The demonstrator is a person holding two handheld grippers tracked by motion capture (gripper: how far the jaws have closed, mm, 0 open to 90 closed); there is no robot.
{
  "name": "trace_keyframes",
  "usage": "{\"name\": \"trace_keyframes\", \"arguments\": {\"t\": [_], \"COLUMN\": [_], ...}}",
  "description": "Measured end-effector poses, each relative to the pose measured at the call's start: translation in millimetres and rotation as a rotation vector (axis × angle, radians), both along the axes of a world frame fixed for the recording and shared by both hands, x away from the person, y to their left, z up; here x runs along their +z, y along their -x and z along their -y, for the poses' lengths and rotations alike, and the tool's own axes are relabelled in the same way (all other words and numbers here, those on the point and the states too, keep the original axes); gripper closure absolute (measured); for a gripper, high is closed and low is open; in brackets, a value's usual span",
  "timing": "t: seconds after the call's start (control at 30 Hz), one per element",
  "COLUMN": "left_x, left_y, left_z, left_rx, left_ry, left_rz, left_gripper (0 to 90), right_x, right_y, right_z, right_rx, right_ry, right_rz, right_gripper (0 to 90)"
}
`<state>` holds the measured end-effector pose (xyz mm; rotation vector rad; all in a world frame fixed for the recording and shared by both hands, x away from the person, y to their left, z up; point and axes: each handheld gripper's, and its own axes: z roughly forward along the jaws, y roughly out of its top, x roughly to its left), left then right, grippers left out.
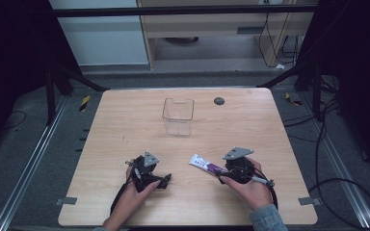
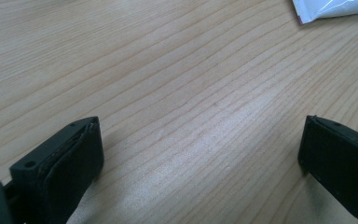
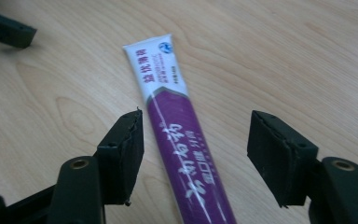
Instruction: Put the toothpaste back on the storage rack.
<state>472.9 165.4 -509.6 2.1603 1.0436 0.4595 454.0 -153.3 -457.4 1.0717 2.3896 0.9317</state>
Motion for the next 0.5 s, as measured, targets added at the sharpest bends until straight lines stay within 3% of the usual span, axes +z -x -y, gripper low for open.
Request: {"name": "trace_keyframes", "arguments": {"t": [0.5], "left_x": [-0.1], "left_y": [-0.3], "left_z": [0.3], "left_rx": [0.0], "left_ry": [0.003], "left_rz": [0.0], "left_gripper": [0.0], "right_x": [16.0], "right_y": [-15.0], "right_z": [-32.8], "right_rx": [0.09], "right_ry": [0.081], "right_rz": [-0.065], "right_gripper": [41.1]}}
